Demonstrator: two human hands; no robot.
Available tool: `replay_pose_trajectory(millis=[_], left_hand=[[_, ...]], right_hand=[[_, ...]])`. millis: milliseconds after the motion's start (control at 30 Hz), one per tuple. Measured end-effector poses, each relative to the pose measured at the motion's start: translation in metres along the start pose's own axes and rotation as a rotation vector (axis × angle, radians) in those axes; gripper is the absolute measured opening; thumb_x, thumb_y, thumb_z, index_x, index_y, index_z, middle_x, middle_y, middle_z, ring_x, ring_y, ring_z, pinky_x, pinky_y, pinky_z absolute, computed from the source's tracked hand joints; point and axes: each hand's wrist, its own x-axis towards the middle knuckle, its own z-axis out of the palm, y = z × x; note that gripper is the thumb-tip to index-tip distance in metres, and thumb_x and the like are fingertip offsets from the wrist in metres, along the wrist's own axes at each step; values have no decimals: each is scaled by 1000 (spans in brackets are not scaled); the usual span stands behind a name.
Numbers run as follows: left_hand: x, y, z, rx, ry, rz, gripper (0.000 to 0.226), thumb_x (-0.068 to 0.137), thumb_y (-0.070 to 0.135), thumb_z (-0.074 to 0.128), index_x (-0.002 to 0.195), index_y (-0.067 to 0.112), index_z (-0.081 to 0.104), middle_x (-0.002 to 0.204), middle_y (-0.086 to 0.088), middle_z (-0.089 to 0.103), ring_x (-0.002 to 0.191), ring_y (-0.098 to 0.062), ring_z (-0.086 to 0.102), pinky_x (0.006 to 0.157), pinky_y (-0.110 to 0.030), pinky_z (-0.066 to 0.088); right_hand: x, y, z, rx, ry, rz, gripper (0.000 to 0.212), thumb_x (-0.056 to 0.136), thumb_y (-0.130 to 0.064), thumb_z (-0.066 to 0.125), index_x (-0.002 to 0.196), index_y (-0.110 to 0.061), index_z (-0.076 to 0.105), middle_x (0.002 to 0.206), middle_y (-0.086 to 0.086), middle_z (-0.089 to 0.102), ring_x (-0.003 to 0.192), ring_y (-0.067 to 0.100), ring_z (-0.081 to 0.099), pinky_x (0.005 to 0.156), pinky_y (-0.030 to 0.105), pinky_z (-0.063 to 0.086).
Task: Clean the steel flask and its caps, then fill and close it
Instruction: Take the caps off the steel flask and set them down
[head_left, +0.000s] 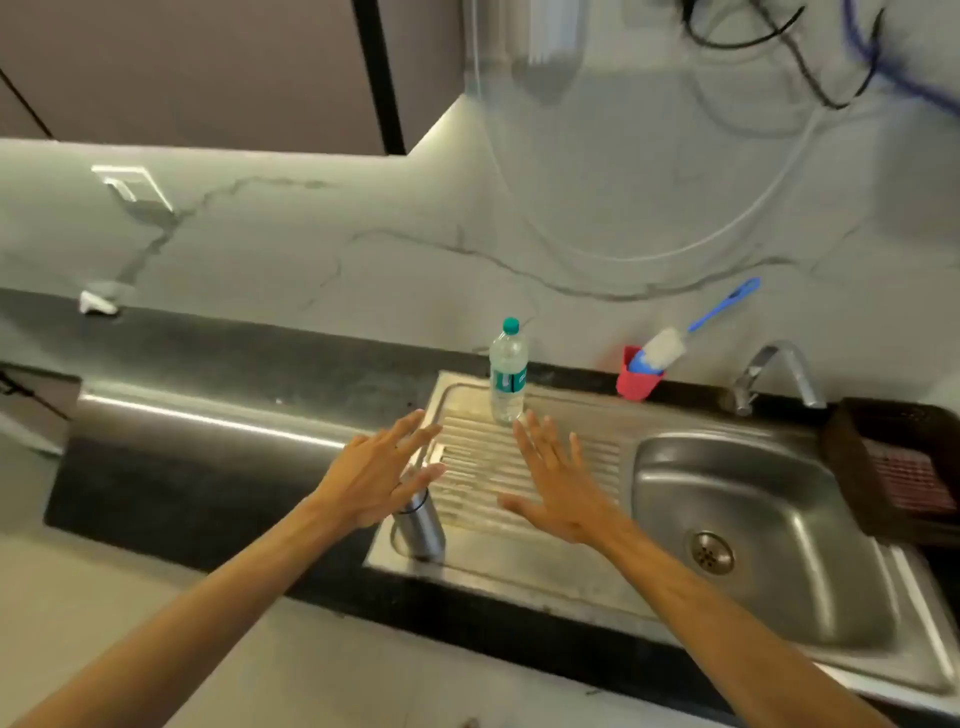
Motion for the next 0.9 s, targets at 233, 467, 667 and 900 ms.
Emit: replay_pose_trajectory(millis=[233,467,667,900], left_hand=[[-4,-40,38,9,-169,215,74,103,72,42,165,39,21,169,5,28,119,-17,68,99,-39,58],[21,-52,42,-25,-178,386,65,104,63,52,151,21,36,150,-1,45,101,-19,71,79,-34,63],[42,-23,22,-288,-83,446,64,99,67,58,143,23,42,130,6,51,86,-13,66,72,-30,60],[81,45,2,-113,226,730,51,92,68,59,117,23,60,101,6,66,85,-11,57,65,-21,47]], right_hand=[[19,-44,75,75,-213,-81,125,86,-76,59,158,-30,-32,165,-3,-39,154,22,-32,127,61,-6],[41,-73,107,412,-204,34,138,69,-87,68,160,-38,-24,170,-10,-26,159,15,-17,129,56,9],[39,-74,63,758,59,99,104,67,-48,96,151,-38,36,144,-13,58,127,8,60,104,42,55],[-3,-15,15,735,126,124,71,70,-17,93,131,-31,61,115,-8,74,102,21,71,87,40,60]])
